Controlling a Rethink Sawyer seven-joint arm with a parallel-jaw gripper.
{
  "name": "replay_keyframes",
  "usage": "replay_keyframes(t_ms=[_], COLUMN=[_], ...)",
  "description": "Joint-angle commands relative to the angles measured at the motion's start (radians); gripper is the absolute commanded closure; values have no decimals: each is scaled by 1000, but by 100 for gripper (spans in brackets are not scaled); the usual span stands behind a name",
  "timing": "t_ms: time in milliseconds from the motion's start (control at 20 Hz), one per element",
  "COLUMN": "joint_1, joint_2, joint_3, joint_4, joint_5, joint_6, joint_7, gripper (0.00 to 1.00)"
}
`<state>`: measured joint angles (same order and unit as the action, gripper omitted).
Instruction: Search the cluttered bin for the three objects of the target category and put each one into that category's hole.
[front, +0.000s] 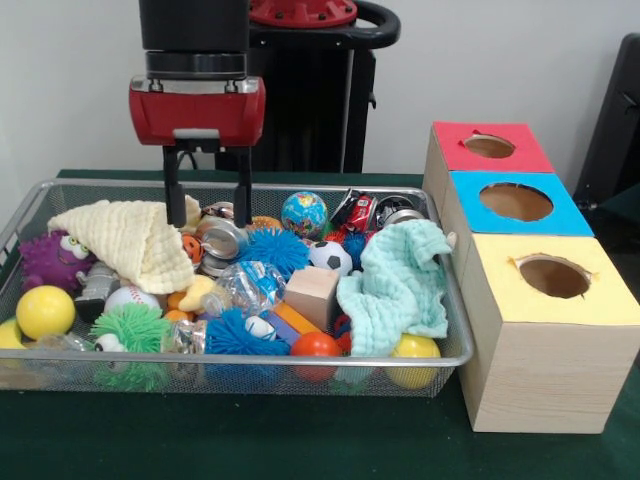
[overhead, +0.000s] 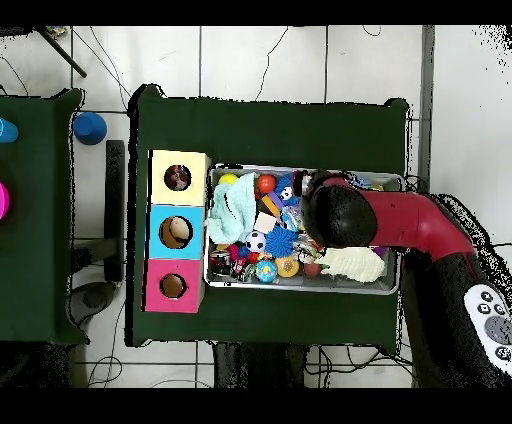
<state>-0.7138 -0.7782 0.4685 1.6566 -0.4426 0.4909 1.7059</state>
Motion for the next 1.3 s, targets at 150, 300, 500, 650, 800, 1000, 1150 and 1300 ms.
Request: replay_keyframes(t_ms=[150,300,500,650,800,1000,1150,1300], joint_1=[16,18,15,10,-24,-54,-66,-76], joint_2=[70,83,103,112,99,88,88,89], joint_3=[15,17,17,14,22,35,43,51], joint_4=[-5,-24,-54,-67,-27,2,0,-2], joint_5=[-108,-112,-134,-164,-173,-182,-191,-202], joint_6=[142,168,202,208,197,199,215,227], joint_7=[-173,-178,-202,-219,-225,-241,-262,-278], gripper=[0,0,0,0,0,0,0,0])
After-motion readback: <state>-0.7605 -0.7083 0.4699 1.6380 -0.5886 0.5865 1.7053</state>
